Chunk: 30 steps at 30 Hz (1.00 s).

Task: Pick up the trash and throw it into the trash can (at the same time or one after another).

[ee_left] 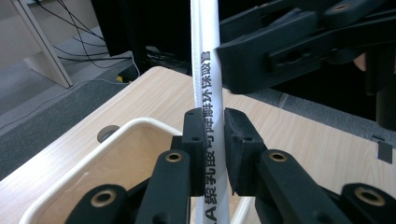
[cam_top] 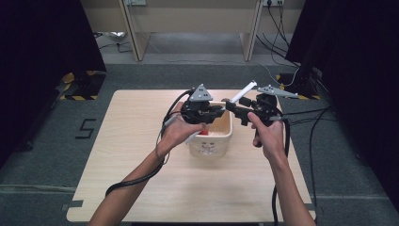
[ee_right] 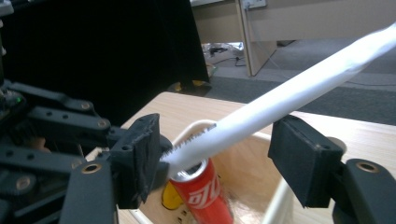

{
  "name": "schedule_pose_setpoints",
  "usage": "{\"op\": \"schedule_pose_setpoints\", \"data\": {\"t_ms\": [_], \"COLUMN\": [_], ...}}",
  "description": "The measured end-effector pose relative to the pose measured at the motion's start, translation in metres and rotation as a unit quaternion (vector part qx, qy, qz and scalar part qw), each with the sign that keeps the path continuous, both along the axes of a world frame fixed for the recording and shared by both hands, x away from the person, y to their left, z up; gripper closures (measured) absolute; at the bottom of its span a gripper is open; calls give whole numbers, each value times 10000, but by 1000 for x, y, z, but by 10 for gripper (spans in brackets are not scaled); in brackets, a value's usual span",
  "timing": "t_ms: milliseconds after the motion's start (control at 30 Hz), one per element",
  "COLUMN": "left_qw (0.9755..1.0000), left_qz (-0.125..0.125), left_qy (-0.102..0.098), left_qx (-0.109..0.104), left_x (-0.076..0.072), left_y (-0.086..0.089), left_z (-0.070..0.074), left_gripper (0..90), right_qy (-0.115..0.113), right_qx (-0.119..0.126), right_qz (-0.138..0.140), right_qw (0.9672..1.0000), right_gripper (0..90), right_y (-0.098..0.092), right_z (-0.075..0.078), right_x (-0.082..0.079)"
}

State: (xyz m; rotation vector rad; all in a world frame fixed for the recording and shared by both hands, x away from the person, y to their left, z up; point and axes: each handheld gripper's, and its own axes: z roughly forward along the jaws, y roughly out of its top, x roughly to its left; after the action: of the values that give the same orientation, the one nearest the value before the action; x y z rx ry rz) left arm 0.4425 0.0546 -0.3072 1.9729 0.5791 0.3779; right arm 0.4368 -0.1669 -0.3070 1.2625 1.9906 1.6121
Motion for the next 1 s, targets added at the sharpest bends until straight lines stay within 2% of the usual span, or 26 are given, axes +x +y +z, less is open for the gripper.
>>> {"op": "schedule_pose_setpoints", "data": {"t_ms": [67, 267, 367, 500, 667, 733, 800, 900, 1000], "left_qw": [10000, 9999, 9999, 9998, 9995, 9994, 9992, 9988, 9986], "left_qz": [-2, 44, 65, 25, -51, -78, -158, -173, -177], "left_qy": [6, -35, -53, 38, 46, 49, 130, 257, 354], "left_qx": [-77, -116, -122, -182, -300, -326, -333, -382, -338], "left_x": [0, 0, 0, 1, 0, -1, -1, -2, -5], "left_y": [0, 2, 3, 4, 6, 7, 8, 8, 8], "left_z": [2, 6, 7, 7, 14, 16, 18, 17, 15], "left_gripper": [787, 786, 786, 784, 771, 767, 708, 595, 481], "right_qy": [46, 146, 116, 91, 83, 91, 96, 37, 9], "right_qx": [24, 328, 421, 619, 1061, 1266, 1402, 1460, 1527], "right_qz": [0, 115, 125, 206, 458, 562, 635, 621, 622], "right_qw": [10000, 9993, 9990, 9978, 9933, 9903, 9880, 9873, 9863], "right_gripper": [367, 504, 587, 682, 768, 792, 793, 794, 794], "right_y": [3, 7, 7, 7, 7, 5, 3, -1, -5], "right_z": [0, 0, 0, 1, 5, 6, 7, 8, 10], "right_x": [3, 8, 9, 9, 9, 9, 10, 10, 9]}}
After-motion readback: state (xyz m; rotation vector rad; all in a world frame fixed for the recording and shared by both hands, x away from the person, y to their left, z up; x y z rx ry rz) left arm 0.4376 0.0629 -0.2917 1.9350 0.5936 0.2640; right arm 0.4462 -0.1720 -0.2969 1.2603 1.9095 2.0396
